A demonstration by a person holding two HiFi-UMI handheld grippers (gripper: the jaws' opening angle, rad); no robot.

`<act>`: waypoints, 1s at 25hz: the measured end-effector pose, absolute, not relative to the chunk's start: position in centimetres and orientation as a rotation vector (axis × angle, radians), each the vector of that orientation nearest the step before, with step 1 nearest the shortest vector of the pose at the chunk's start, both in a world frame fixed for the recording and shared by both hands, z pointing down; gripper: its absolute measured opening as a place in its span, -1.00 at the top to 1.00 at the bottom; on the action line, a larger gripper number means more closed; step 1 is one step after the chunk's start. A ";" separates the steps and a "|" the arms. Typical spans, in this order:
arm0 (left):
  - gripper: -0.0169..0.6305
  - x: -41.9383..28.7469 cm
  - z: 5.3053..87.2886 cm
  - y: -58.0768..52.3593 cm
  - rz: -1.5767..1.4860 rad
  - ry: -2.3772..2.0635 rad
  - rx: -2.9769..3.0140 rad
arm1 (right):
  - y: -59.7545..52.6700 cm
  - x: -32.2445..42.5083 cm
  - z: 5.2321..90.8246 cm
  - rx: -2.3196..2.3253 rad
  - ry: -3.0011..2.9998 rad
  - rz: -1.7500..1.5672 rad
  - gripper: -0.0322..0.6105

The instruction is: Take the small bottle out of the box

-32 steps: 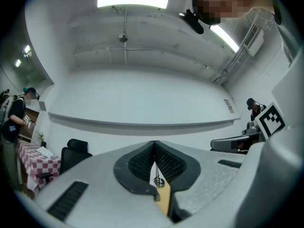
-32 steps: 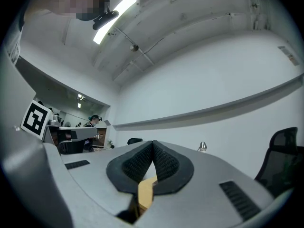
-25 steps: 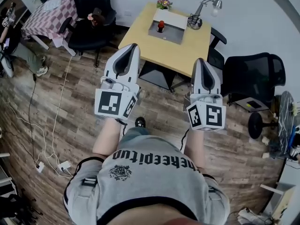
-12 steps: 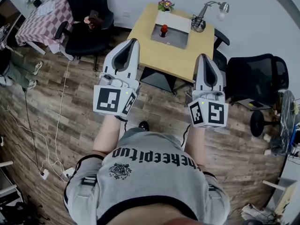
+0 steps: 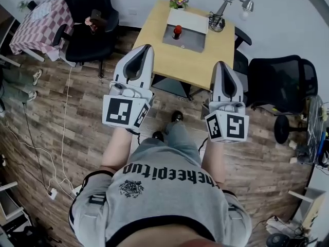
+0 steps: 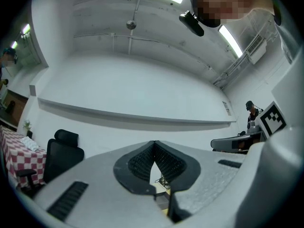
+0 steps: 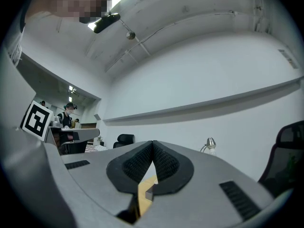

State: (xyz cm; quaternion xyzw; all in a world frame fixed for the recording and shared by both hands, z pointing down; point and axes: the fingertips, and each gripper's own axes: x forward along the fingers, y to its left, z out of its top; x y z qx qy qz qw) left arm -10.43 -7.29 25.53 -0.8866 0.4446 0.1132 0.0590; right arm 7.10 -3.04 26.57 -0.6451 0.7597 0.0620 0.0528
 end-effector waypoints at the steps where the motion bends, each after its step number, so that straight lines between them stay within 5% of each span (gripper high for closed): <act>1: 0.94 -10.2 25.7 -7.7 0.338 1.343 -2.691 | -3.5 7.2 26.7 -1.962 2.314 0.186 0.89; 25: 0.94 -5.0 24.0 -24.6 0.341 1.459 -2.584 | -22.3 12.8 24.6 -1.816 2.381 0.222 0.89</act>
